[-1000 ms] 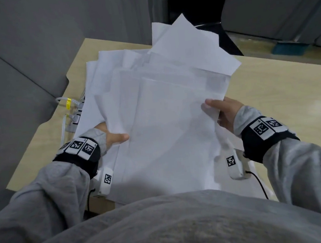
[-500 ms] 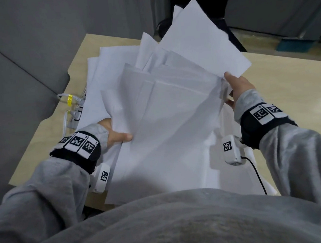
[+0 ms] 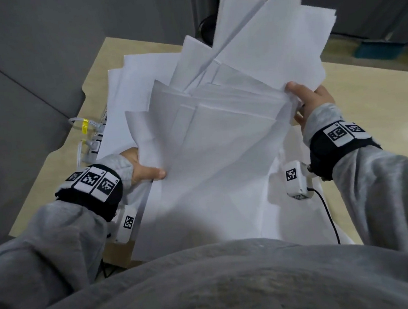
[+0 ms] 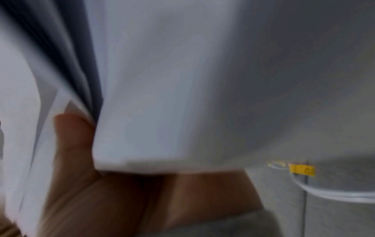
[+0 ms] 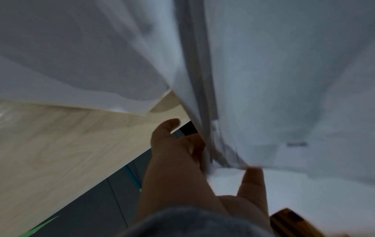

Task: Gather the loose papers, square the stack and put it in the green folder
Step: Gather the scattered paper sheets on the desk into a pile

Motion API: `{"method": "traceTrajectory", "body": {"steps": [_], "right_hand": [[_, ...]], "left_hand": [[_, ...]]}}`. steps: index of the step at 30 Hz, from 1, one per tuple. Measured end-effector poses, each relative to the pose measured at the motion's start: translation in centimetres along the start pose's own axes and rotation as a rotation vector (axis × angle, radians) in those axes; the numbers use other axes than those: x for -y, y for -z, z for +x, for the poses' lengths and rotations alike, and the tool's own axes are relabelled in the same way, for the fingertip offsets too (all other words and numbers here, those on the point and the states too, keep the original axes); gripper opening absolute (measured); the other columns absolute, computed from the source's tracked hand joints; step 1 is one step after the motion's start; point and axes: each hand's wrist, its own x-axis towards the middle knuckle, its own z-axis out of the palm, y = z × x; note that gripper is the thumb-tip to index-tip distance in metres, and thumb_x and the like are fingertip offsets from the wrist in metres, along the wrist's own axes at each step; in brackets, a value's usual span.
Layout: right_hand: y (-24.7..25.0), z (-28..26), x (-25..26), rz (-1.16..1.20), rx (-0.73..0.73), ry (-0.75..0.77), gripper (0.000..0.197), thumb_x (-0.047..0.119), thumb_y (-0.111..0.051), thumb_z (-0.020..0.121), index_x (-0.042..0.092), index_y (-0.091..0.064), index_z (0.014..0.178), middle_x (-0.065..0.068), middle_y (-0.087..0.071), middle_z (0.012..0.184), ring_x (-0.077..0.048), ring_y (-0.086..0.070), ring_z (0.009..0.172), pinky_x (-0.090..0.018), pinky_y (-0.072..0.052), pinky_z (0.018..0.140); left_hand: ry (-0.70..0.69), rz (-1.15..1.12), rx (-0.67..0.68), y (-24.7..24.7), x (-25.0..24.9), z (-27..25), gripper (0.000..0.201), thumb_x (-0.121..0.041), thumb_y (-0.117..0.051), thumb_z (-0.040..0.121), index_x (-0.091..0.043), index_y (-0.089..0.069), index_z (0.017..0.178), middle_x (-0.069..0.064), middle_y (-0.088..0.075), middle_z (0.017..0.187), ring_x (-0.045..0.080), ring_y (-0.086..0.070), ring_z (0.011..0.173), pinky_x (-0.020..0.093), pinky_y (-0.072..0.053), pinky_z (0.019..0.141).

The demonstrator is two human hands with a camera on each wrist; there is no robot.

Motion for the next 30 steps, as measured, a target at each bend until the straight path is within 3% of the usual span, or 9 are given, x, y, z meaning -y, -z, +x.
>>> {"method": "traceTrajectory", "body": {"steps": [2, 4, 8, 10, 12, 16, 22, 25, 30], "right_hand": [[-0.3, -0.9, 0.1, 0.067, 0.033, 0.032, 0.018, 0.02, -0.074, 0.073, 0.024, -0.065, 0.089, 0.0, -0.069, 0.081, -0.023, -0.065, 0.072, -0.035, -0.052, 0.075], [-0.6, -1.3, -0.2, 0.083, 0.07, 0.036, 0.014, 0.011, -0.07, 0.078, 0.022, -0.067, 0.085, -0.002, -0.071, 0.078, -0.025, -0.067, 0.071, -0.036, -0.056, 0.076], [-1.4, -1.8, -0.7, -0.118, 0.161, 0.083, 0.008, 0.018, -0.071, 0.075, 0.023, -0.07, 0.082, 0.003, -0.073, 0.076, -0.026, -0.067, 0.077, -0.045, -0.054, 0.083], [-1.9, -2.3, -0.5, -0.25, 0.177, 0.121, 0.008, 0.021, -0.07, 0.077, 0.022, -0.066, 0.084, 0.005, -0.068, 0.075, -0.019, -0.063, 0.071, -0.035, -0.053, 0.076], [-2.4, -2.8, -0.3, -0.348, 0.17, 0.172, 0.006, 0.022, -0.066, 0.081, 0.018, -0.065, 0.085, 0.005, -0.063, 0.071, -0.015, -0.057, 0.065, -0.026, -0.046, 0.066], [-2.5, -3.6, 0.3, -0.467, 0.089, 0.316, 0.017, 0.026, -0.062, 0.082, 0.009, -0.066, 0.083, -0.005, -0.057, 0.071, -0.016, -0.05, 0.065, -0.027, -0.039, 0.062], [-0.7, -4.2, 2.7, -0.467, -0.157, 0.377, 0.016, 0.029, -0.053, 0.086, 0.016, -0.063, 0.084, -0.005, -0.056, 0.07, -0.019, -0.05, 0.065, -0.025, -0.041, 0.063], [0.0, -5.1, 4.0, -0.361, -0.235, 0.456, 0.017, 0.03, -0.052, 0.088, 0.021, -0.066, 0.095, -0.009, -0.063, 0.081, -0.018, -0.054, 0.072, -0.026, -0.046, 0.069], [-0.1, -8.6, 7.0, -0.016, -0.257, 0.646, 0.018, 0.025, -0.051, 0.089, 0.033, -0.061, 0.077, 0.014, -0.053, 0.069, 0.004, -0.047, 0.06, -0.009, -0.043, 0.061]], "left_hand": [[0.017, -0.053, -0.02, 0.1, 0.6, 0.5, 0.035, 0.0, -0.076, 0.071, -0.028, -0.06, 0.084, -0.029, -0.068, 0.059, -0.019, -0.062, 0.061, 0.006, -0.045, 0.069], [0.026, -0.088, -0.048, 0.1, 1.3, 1.0, 0.037, -0.015, -0.084, 0.057, -0.027, -0.064, 0.086, -0.021, -0.073, 0.07, -0.015, -0.065, 0.07, 0.014, -0.046, 0.08], [0.069, -0.214, -0.091, -0.8, 0.7, 1.3, 0.043, -0.001, -0.083, 0.058, -0.018, -0.067, 0.094, -0.009, -0.075, 0.082, 0.014, -0.068, 0.096, 0.016, -0.056, 0.066], [0.133, -0.146, -0.129, -1.5, 0.0, 1.7, 0.056, -0.007, -0.087, 0.055, -0.01, -0.064, 0.105, -0.003, -0.071, 0.093, 0.026, -0.064, 0.106, 0.029, -0.058, 0.079], [0.203, 0.12, -0.189, -1.8, -0.3, 2.0, 0.057, -0.026, -0.089, 0.055, -0.014, -0.063, 0.104, 0.0, -0.067, 0.098, 0.026, -0.063, 0.103, 0.033, -0.05, 0.094], [0.273, 0.263, -0.166, -2.2, 0.0, 2.1, 0.077, -0.045, -0.087, 0.046, -0.015, -0.061, 0.112, 0.003, -0.068, 0.108, 0.025, -0.063, 0.101, 0.037, -0.047, 0.1], [0.403, 0.295, -0.247, -1.2, 0.3, 1.2, 0.07, -0.032, -0.083, 0.064, -0.005, -0.052, 0.121, 0.012, -0.061, 0.114, 0.028, -0.057, 0.101, 0.029, -0.044, 0.092], [0.435, 0.377, -0.308, -1.0, 0.5, 0.2, 0.071, -0.038, -0.076, 0.073, -0.006, -0.046, 0.128, 0.016, -0.049, 0.133, 0.031, -0.051, 0.118, 0.032, -0.041, 0.099], [0.47, 0.437, -0.315, -1.3, 0.4, -0.7, 0.07, -0.041, -0.069, 0.079, -0.005, -0.045, 0.133, 0.016, -0.04, 0.141, 0.031, -0.045, 0.127, 0.033, -0.039, 0.105]]}}
